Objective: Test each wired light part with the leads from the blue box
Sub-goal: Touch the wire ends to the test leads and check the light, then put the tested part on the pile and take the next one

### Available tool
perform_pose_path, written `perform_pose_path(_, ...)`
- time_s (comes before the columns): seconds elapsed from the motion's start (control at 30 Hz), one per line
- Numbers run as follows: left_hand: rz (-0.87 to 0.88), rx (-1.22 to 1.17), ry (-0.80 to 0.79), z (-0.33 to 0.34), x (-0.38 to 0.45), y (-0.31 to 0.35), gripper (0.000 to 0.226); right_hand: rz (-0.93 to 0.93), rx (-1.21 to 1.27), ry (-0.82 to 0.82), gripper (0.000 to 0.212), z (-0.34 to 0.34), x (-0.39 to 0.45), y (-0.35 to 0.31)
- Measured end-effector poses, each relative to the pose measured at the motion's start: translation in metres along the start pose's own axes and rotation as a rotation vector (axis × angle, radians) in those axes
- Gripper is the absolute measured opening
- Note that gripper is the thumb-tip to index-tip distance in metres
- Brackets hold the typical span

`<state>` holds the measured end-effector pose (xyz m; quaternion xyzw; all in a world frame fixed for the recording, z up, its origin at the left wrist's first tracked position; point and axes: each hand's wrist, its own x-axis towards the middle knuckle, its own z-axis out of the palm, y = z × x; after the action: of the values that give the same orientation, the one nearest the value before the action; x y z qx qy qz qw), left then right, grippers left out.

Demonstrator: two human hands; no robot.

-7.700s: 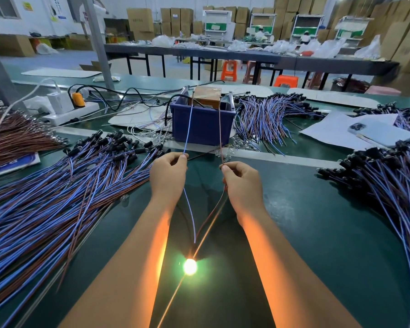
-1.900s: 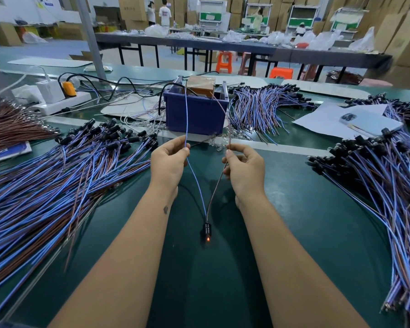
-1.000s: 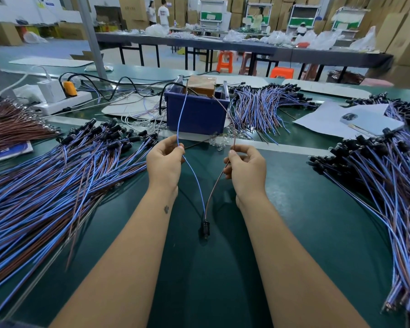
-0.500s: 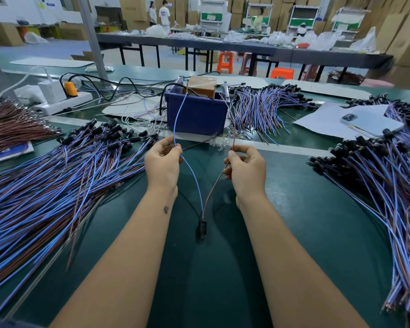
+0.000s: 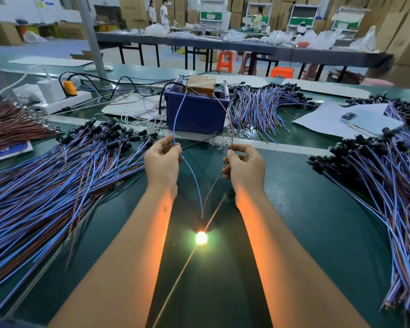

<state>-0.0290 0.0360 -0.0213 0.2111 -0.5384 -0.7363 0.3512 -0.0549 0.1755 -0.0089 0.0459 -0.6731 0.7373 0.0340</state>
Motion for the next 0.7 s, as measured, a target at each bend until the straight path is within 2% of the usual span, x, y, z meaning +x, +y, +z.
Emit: perform_pose_path(0.7, -0.007, -0.001, -0.007, -0.0005, -0.0006, 0.0008, 0.022, 0.012, 0.004, 0.019, 0.011, -0.0001, 0.0002, -0.0015)
